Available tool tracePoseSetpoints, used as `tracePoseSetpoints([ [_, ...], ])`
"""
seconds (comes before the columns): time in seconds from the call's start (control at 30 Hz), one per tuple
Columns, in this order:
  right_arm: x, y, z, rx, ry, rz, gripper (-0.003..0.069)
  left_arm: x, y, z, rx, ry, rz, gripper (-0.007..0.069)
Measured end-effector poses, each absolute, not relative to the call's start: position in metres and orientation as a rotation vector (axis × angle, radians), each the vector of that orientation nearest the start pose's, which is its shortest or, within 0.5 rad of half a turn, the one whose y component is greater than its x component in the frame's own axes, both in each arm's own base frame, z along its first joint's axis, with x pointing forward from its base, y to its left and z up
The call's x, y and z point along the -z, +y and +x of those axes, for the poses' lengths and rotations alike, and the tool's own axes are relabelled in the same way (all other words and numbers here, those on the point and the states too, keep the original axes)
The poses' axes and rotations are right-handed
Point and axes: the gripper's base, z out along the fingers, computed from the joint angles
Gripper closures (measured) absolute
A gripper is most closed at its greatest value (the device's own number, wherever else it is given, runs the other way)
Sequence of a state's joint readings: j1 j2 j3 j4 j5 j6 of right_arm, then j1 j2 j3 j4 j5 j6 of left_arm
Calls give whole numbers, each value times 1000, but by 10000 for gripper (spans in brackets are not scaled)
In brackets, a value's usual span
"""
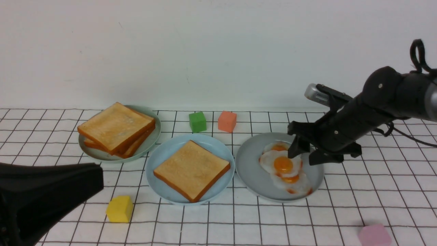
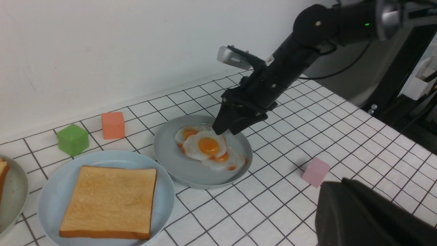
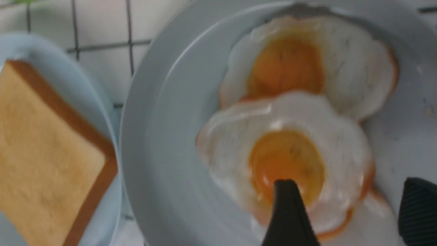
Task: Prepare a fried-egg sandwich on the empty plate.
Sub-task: Use the right arm to grab a fried egg
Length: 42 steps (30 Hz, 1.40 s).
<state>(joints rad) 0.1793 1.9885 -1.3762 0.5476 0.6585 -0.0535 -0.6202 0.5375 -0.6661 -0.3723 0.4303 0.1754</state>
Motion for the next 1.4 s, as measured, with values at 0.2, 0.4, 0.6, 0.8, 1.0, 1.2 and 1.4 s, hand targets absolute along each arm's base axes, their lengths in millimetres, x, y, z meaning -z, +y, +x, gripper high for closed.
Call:
tracePoseSetpoints([
  [0.2, -168, 102, 414, -633, 2735, 237, 221, -359, -73, 78, 700, 1737, 519, 638],
  [0.4, -159, 103, 420, -649, 2726, 278, 221, -358, -74, 80, 702, 1750, 521, 638],
  [0.6, -158, 103, 422, -645, 2706, 288, 221, -357, -74, 79, 703, 1759, 526, 638],
  [0.8, -156, 102, 423, -638, 2700, 293, 221, -356, -75, 79, 704, 1766, 530, 638],
  [1.0, -156, 102, 425, -632, 2681, 297, 222, -356, -75, 79, 716, 1768, 524, 638],
  [1.2, -156, 102, 425, -627, 2680, 276, 258, -356, -75, 78, 733, 1774, 516, 638],
  [1.4, -156, 102, 425, -627, 2680, 275, 274, -356, -76, 78, 736, 1779, 518, 638],
])
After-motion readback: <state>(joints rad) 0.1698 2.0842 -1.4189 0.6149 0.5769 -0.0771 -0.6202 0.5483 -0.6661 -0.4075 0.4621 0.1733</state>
